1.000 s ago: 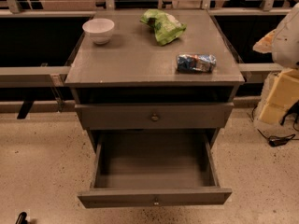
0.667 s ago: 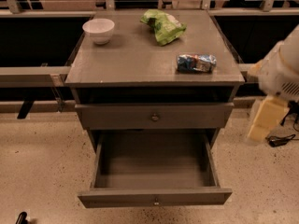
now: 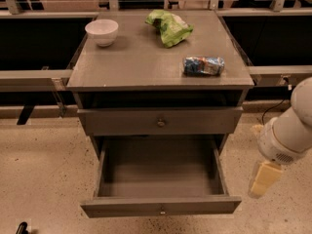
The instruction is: Close middle drawer
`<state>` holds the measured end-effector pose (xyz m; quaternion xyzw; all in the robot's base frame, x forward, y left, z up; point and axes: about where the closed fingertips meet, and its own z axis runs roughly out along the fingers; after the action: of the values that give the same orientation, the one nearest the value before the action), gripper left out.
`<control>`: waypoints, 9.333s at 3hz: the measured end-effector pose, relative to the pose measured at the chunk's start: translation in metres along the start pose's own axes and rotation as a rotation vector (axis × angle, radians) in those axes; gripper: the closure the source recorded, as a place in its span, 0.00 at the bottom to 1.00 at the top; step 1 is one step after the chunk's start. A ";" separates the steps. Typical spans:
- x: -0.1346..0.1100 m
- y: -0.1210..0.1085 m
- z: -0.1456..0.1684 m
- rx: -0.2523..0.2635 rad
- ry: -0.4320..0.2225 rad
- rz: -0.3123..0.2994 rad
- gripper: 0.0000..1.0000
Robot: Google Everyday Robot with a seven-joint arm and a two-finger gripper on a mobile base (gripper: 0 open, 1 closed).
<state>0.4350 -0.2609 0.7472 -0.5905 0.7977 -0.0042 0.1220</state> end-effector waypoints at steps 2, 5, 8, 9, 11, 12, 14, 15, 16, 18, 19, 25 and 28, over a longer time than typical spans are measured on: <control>0.000 -0.002 0.014 0.010 0.021 -0.021 0.00; 0.016 0.007 0.109 0.000 -0.212 -0.112 0.00; 0.019 0.066 0.227 -0.090 -0.218 -0.131 0.26; 0.016 0.089 0.254 -0.084 -0.244 -0.150 0.49; 0.016 0.089 0.258 -0.078 -0.244 -0.148 1.00; 0.014 0.089 0.285 -0.061 -0.218 -0.133 1.00; 0.009 0.087 0.320 0.028 -0.238 -0.145 1.00; 0.007 0.088 0.343 0.009 -0.277 -0.150 1.00; 0.006 0.091 0.366 -0.013 -0.299 -0.149 1.00; 0.005 0.093 0.374 -0.023 -0.314 -0.146 0.75; 0.005 0.093 0.374 -0.023 -0.314 -0.146 0.45; -0.033 0.062 0.374 -0.030 -0.394 -0.256 0.72; -0.060 0.043 0.390 0.042 -0.400 -0.372 1.00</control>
Offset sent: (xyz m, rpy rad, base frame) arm 0.0076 0.0003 -0.0290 -0.0697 0.0067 0.0297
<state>0.4890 -0.1384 0.3741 -0.7134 0.6354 0.0736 0.2862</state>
